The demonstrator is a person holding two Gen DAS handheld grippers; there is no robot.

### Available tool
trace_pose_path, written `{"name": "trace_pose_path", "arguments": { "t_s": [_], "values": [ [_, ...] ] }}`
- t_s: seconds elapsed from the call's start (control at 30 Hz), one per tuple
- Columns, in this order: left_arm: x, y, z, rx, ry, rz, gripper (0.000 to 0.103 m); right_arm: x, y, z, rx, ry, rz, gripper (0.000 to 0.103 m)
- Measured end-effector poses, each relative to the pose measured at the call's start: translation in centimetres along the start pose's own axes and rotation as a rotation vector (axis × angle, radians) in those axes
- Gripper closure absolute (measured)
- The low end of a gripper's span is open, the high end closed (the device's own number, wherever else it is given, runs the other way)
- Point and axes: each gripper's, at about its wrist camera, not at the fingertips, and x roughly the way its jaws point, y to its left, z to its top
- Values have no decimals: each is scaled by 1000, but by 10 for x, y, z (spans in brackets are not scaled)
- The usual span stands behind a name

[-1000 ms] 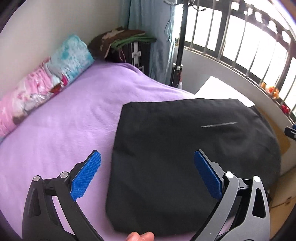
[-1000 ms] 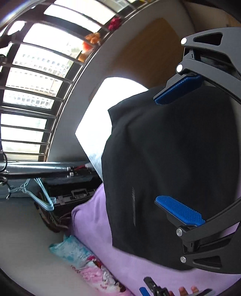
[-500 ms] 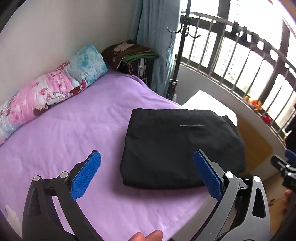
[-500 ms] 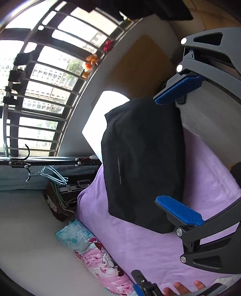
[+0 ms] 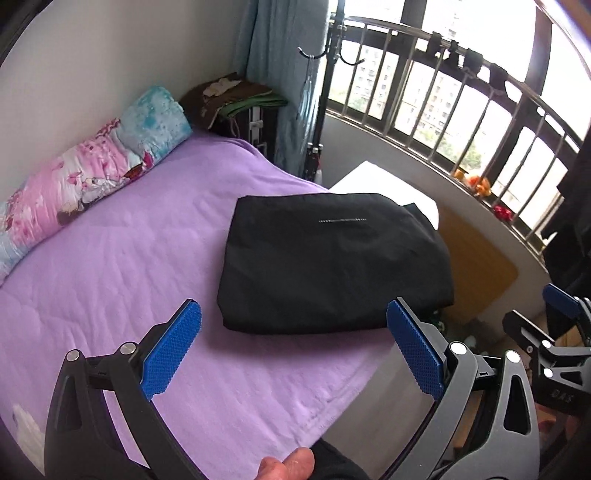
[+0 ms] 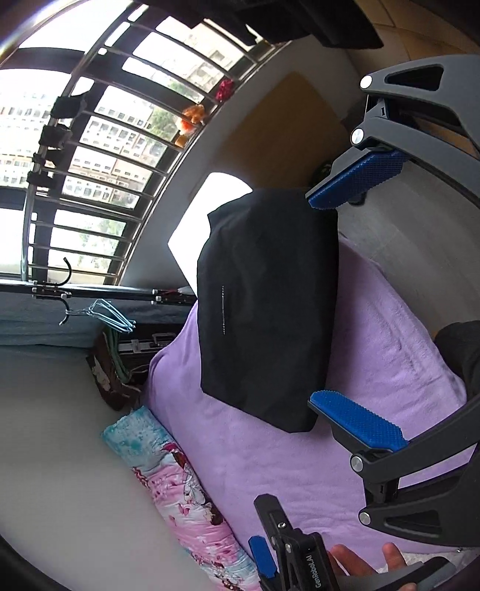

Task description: Fold large clothes

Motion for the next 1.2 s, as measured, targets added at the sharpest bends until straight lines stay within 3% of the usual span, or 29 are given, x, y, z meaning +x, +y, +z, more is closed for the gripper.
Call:
{"name": "trace_pose_path", "arguments": {
  "t_s": [0.2, 1.2],
  "values": [
    [2, -5, -3, 18, -8, 28, 6, 6, 0, -5, -7, 17, 10, 6],
    [-10, -11, -5, -2, -34, -31, 6, 2, -5, -11, 7, 7, 53, 6]
  ]
}}
